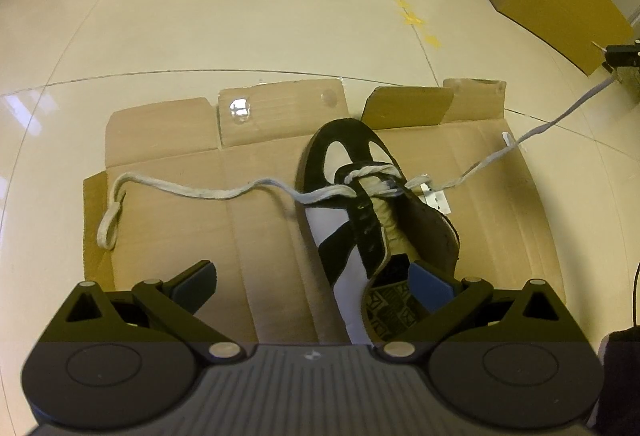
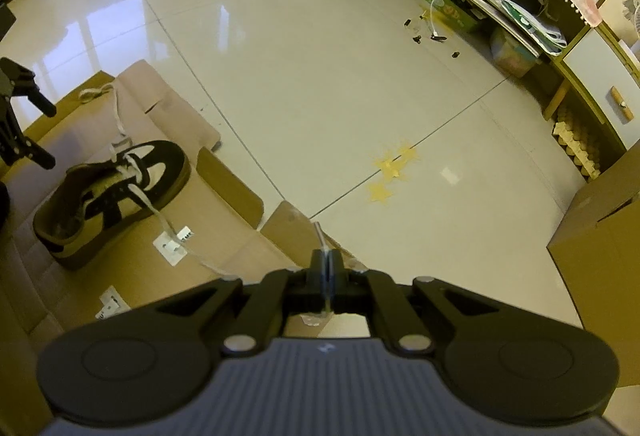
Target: Lace up shoes with both hands
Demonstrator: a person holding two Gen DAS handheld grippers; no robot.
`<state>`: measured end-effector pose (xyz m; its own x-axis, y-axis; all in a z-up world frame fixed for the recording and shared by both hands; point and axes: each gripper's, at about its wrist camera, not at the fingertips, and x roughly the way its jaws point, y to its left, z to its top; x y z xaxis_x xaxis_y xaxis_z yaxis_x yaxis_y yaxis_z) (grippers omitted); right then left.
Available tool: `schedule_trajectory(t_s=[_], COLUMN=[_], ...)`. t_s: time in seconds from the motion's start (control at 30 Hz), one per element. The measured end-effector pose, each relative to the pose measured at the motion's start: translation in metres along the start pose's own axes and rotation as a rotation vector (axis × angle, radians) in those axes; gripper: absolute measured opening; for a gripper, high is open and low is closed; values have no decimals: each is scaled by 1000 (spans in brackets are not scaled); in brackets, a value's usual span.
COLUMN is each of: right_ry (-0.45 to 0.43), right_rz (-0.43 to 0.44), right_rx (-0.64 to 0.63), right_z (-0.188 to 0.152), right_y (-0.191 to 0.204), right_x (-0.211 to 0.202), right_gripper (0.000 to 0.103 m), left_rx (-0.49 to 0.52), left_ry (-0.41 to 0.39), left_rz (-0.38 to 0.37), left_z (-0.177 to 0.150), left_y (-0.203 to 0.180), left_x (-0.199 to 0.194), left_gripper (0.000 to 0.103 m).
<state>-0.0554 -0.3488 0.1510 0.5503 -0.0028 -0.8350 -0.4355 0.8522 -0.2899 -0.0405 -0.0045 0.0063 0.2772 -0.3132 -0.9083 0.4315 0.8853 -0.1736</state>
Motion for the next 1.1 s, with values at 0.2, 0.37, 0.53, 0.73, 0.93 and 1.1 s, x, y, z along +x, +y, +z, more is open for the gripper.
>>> schedule_trajectory(t_s=[0.2,0.37,0.53,0.73,0.93,1.1], right_ry=[50,105,138,170,186,188], right_rz=[1,-14,-19,-24,-21,-25], right_rx=[16,69,51,27,15,-4], right_z=[5,6,3,-1,-1,3], right_y=[-6,-14,-15,-13,-10,-6], right_x=[17,36,42,44,49,51], right_gripper=[1,1,1,1,1,1], left_rx=[1,0,12,6,16,11], left_ry=[-22,-39,-26,-27,-20,-20], left_rz=[-3,-9,-8,-7,-13,-11], left_z=[5,8,8,7,6,4], left_y=[-4,-8,-9,-8,-7,-3], left_x=[-4,-4,-1,0,2,1], left_gripper=[102,102,102,102,102,102])
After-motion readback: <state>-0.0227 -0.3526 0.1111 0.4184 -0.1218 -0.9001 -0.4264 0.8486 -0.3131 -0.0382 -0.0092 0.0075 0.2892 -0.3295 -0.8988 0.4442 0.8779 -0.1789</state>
